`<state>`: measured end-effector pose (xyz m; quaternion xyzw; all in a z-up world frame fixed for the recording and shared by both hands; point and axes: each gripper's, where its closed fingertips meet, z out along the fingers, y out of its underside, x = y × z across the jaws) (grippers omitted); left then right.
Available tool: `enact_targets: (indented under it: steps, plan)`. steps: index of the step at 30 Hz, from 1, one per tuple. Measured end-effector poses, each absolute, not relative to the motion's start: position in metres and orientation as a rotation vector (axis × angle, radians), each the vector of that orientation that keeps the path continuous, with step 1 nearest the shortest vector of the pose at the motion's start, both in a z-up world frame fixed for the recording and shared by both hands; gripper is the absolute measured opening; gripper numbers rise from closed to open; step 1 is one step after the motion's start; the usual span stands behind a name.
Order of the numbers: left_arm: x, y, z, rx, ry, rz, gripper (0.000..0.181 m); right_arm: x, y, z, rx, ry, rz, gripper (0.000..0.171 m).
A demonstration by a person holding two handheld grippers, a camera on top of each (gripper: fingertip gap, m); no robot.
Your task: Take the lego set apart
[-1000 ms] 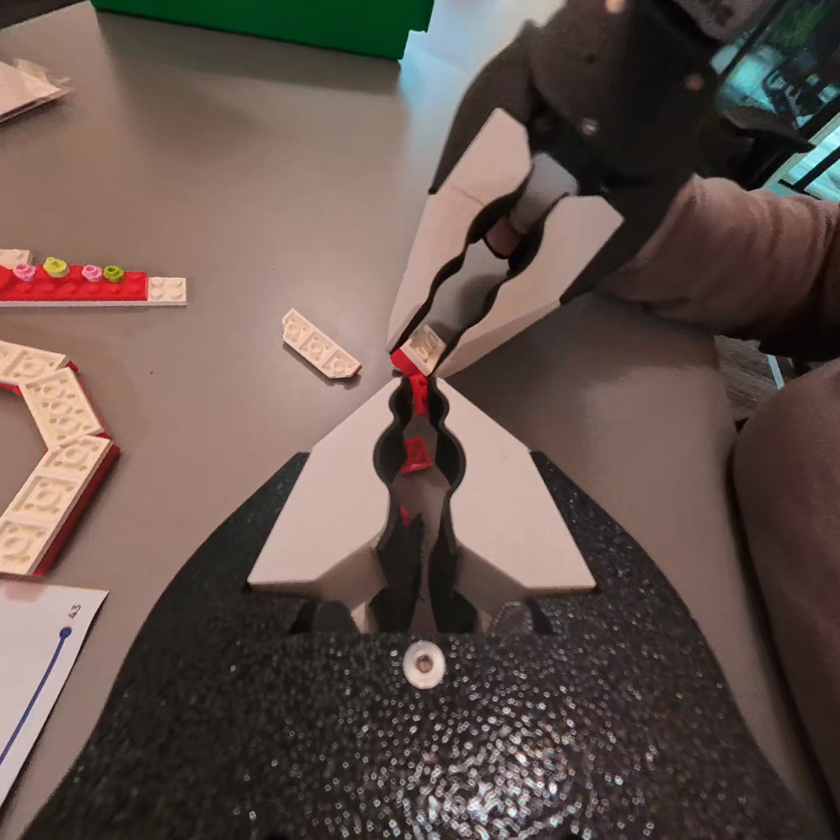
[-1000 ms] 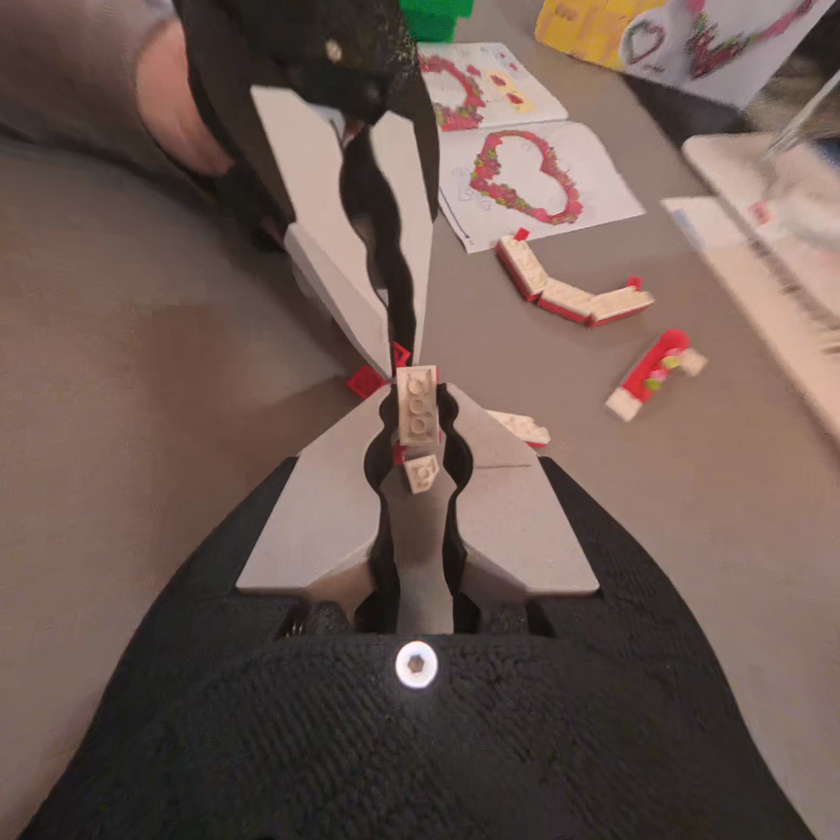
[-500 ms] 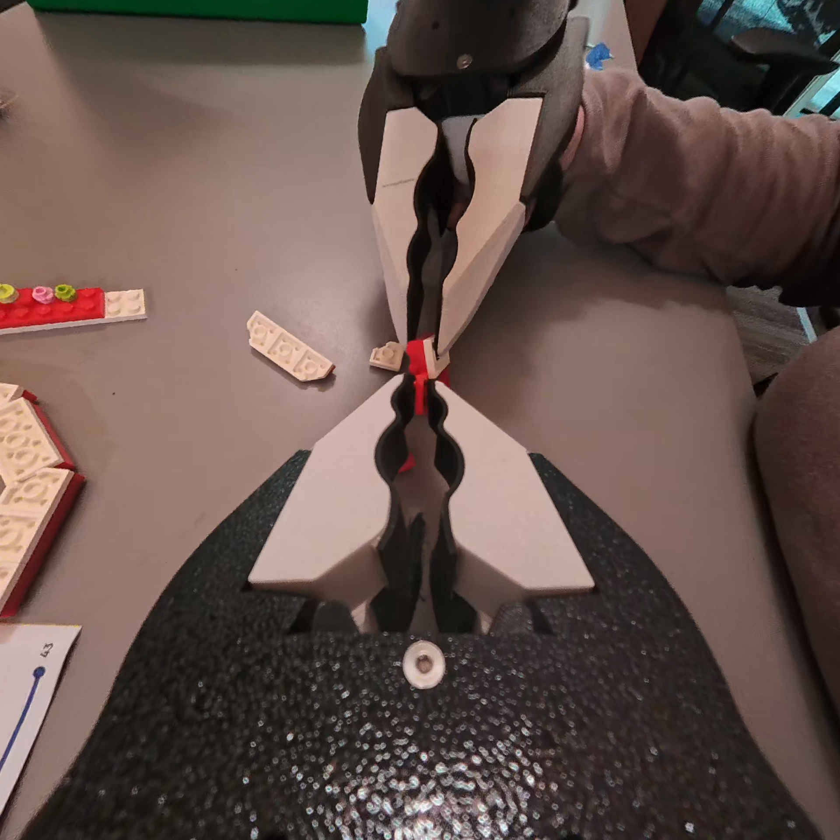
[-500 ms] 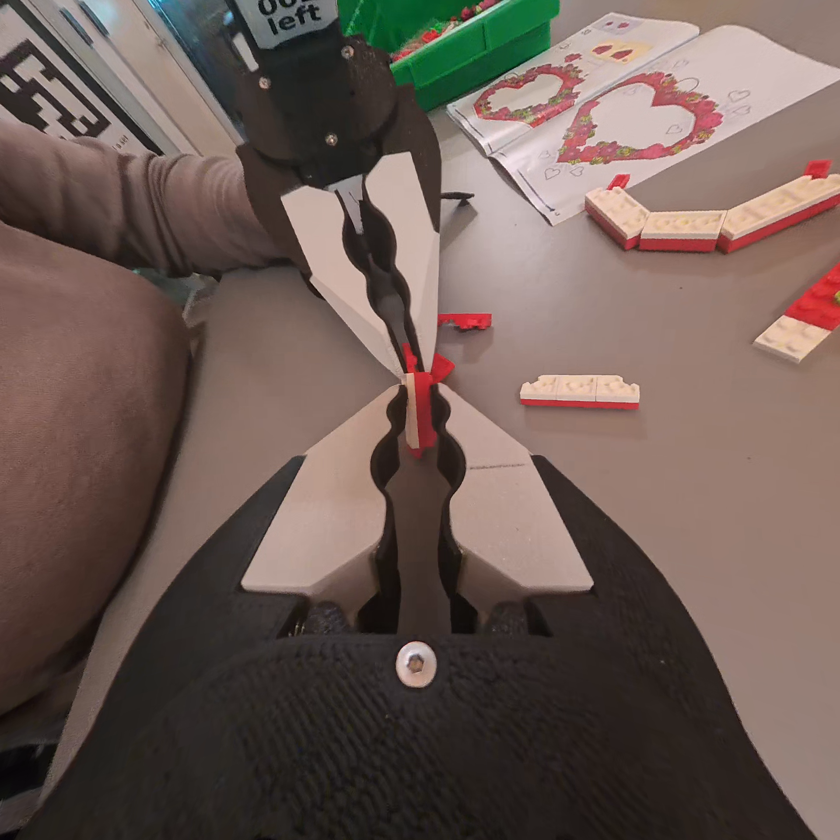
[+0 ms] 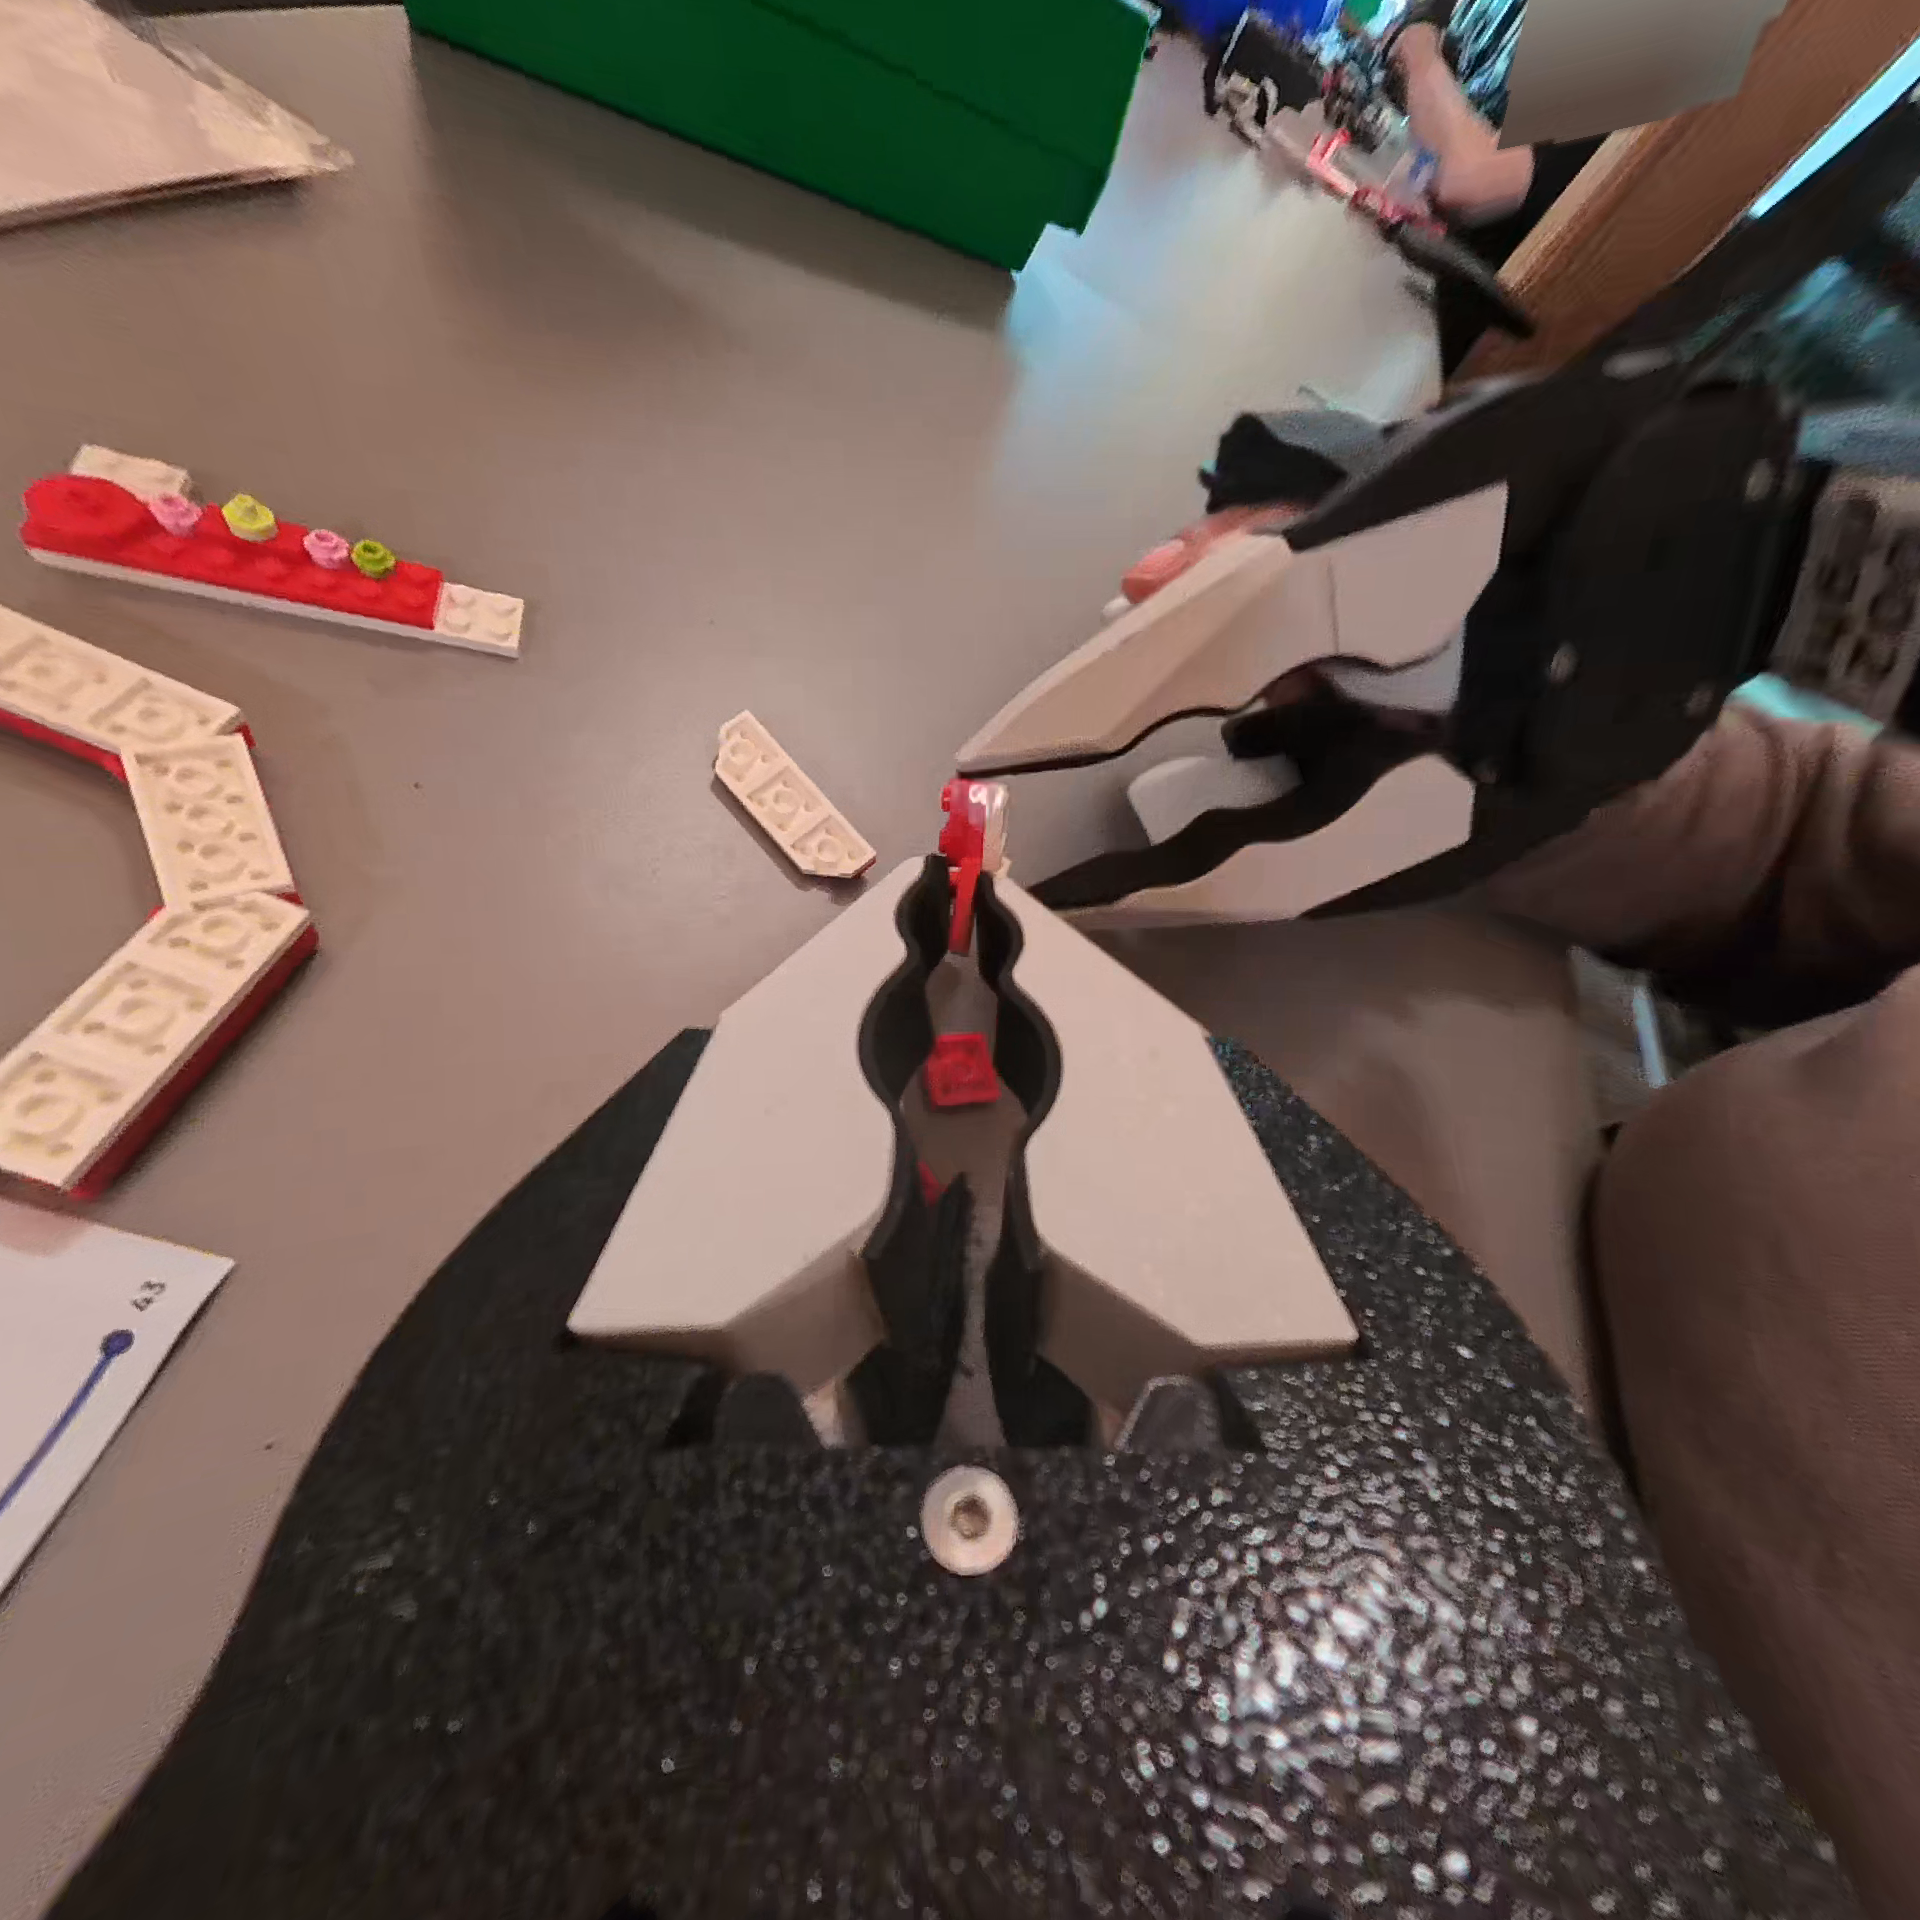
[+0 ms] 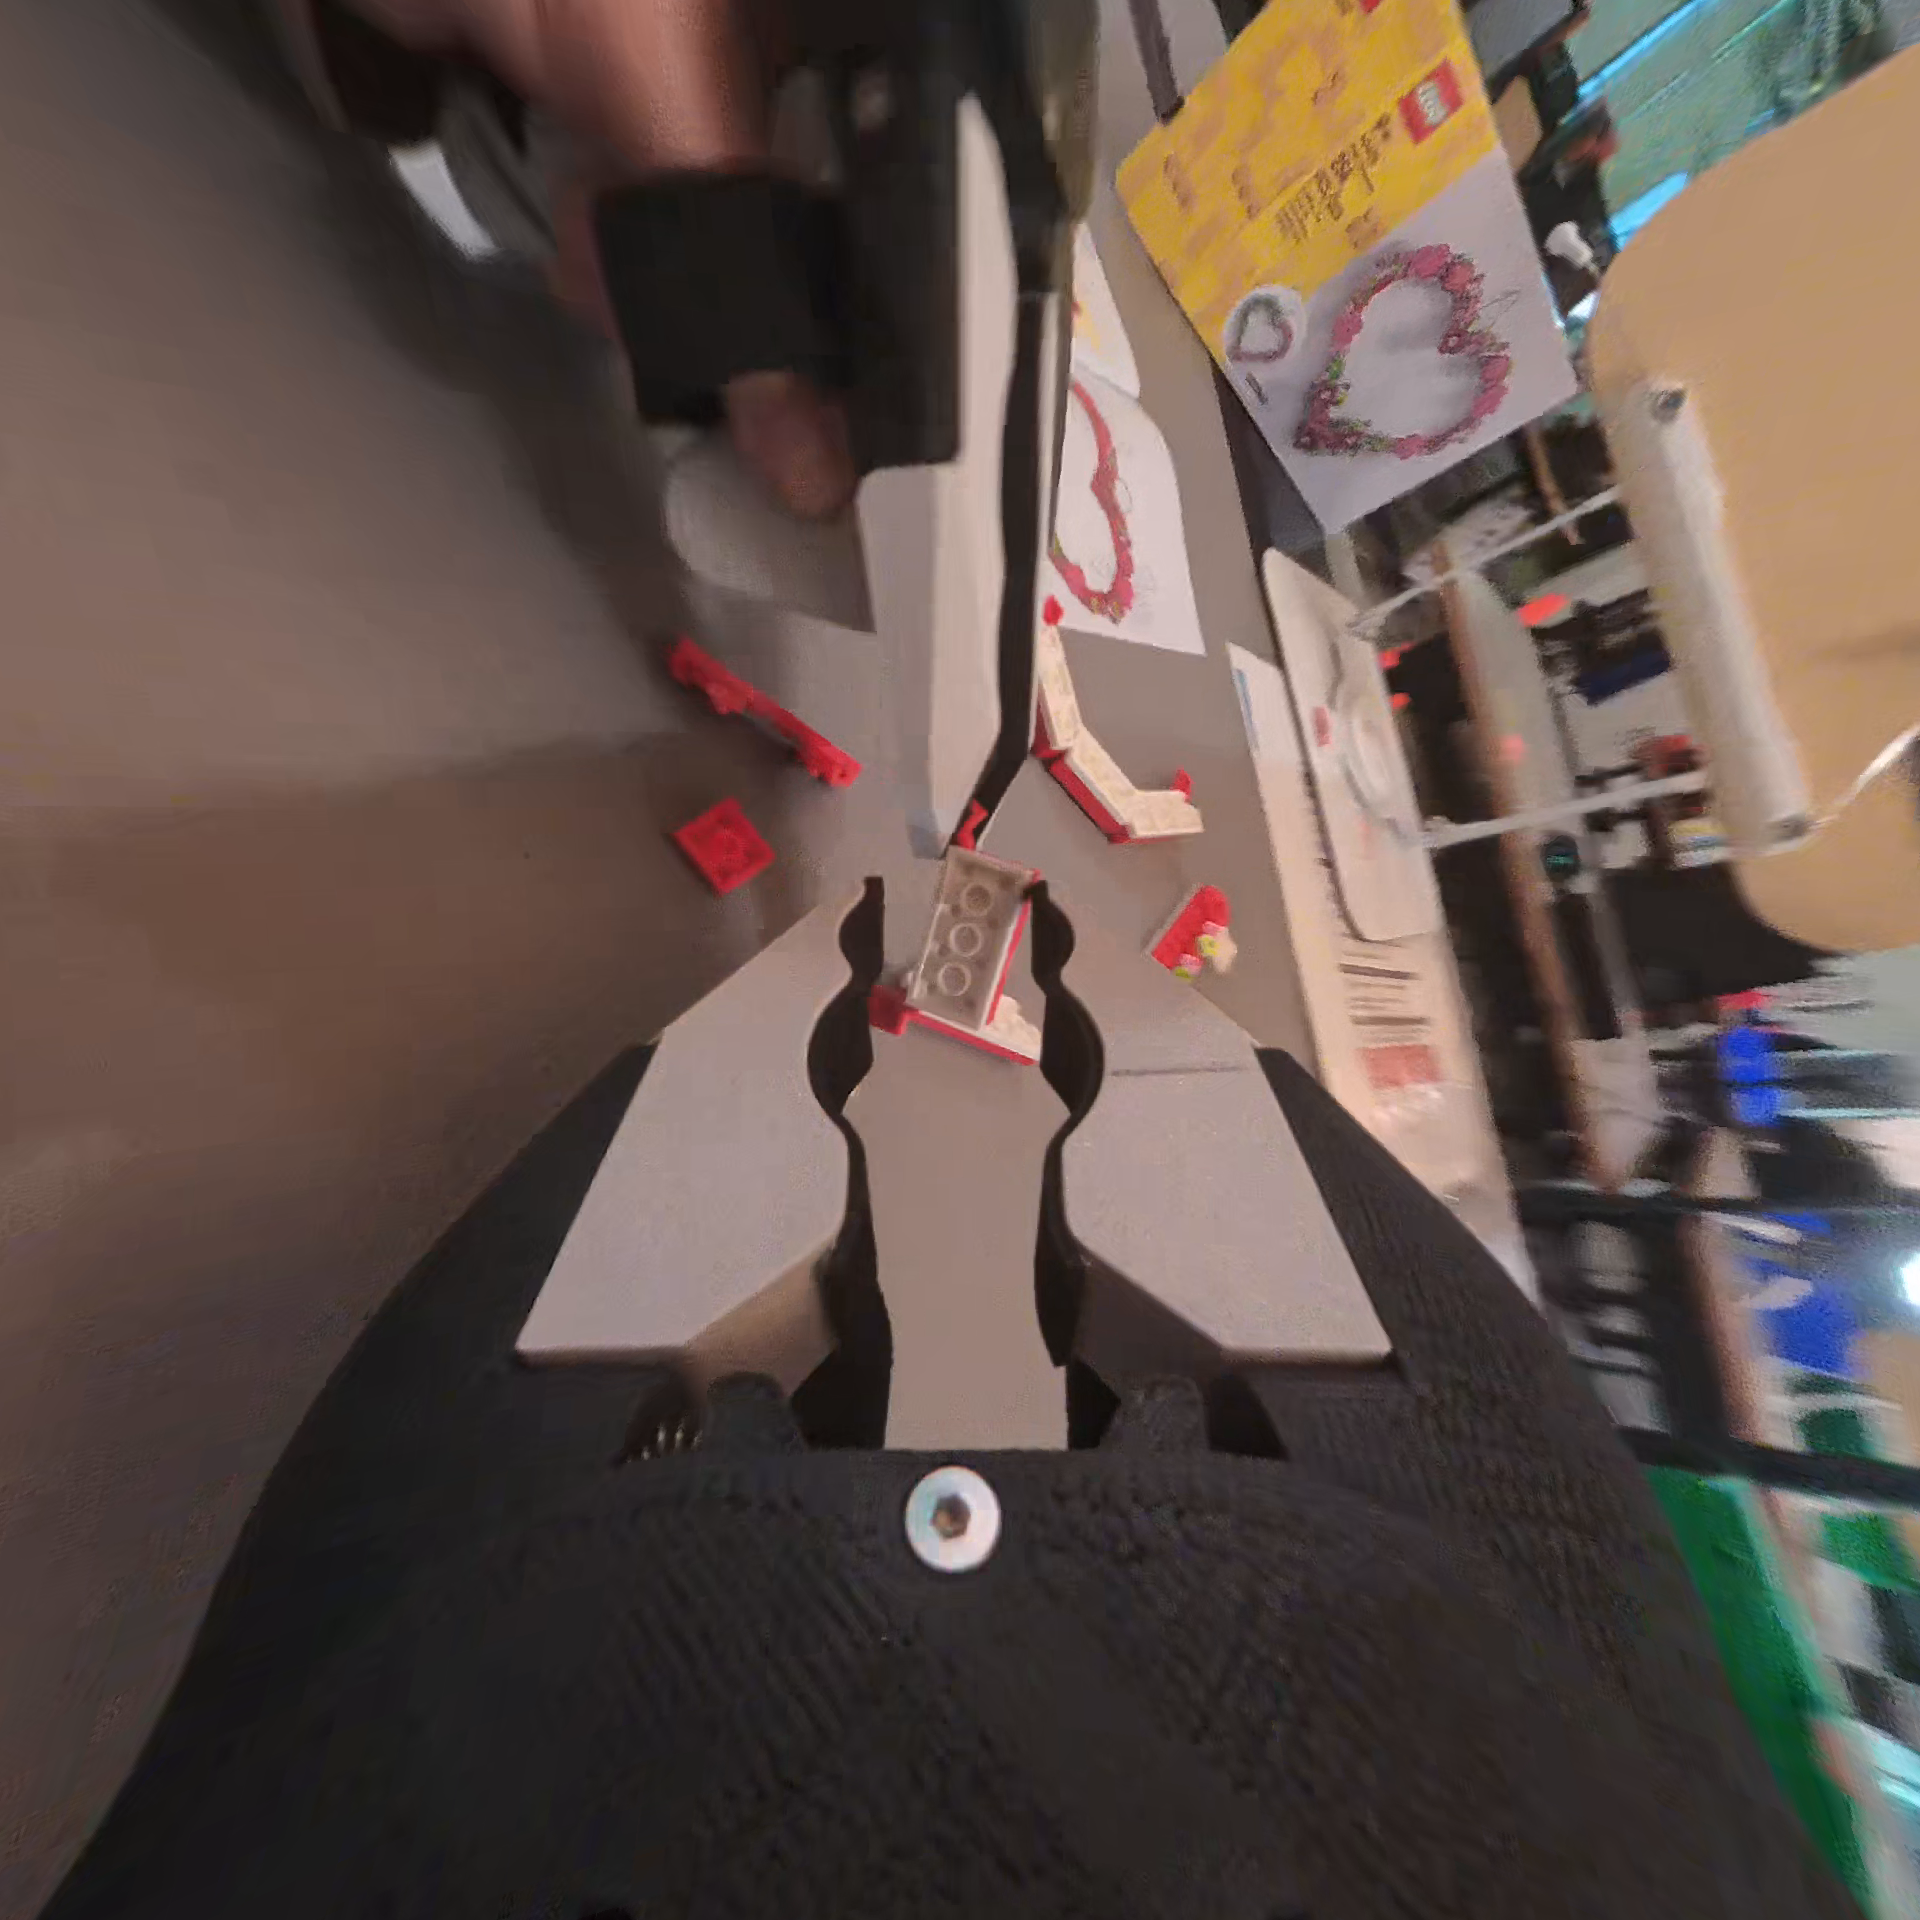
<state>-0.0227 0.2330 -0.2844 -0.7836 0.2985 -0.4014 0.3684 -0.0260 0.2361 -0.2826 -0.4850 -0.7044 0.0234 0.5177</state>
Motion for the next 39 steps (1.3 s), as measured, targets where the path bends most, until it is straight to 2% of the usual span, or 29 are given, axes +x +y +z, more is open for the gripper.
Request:
enact_targets:
  steps: [1, 2, 8, 16, 21, 28, 39]
  plan:
    - [-0.023, 0.233, -0.284, -2.014, 0.749, -1.061, 0.003, -0.027, 0.237, -0.282, -1.144, -1.686, -0.001, 0.028]
    - [-0.023, 0.232, -0.284, -2.017, 0.737, -1.09, 0.003, -0.027, 0.239, -0.28, -1.129, -1.676, -0.043, 0.021]
    - [-0.024, 0.233, -0.278, -1.994, 0.675, -1.222, 0.003, -0.029, 0.239, -0.269, -1.016, -1.623, -0.209, 0.015]
    - [-0.024, 0.23, -0.286, -2.009, 0.721, -1.199, 0.003, -0.03, 0.23, -0.274, -0.718, -1.663, -0.423, 0.014]
    - [-0.022, 0.224, -0.294, -2.037, 0.79, -1.185, 0.003, -0.028, 0.221, -0.28, -0.634, -1.693, -0.367, 0.013]
    - [-0.017, 0.211, -0.291, -2.023, 0.817, -1.383, 0.003, -0.023, 0.207, -0.276, -0.63, -1.691, -0.142, 0.013]
    - [-0.012, 0.205, -0.3, -2.083, 0.867, -1.416, 0.003, -0.016, 0.194, -0.285, -0.35, -1.768, -0.294, 0.013]
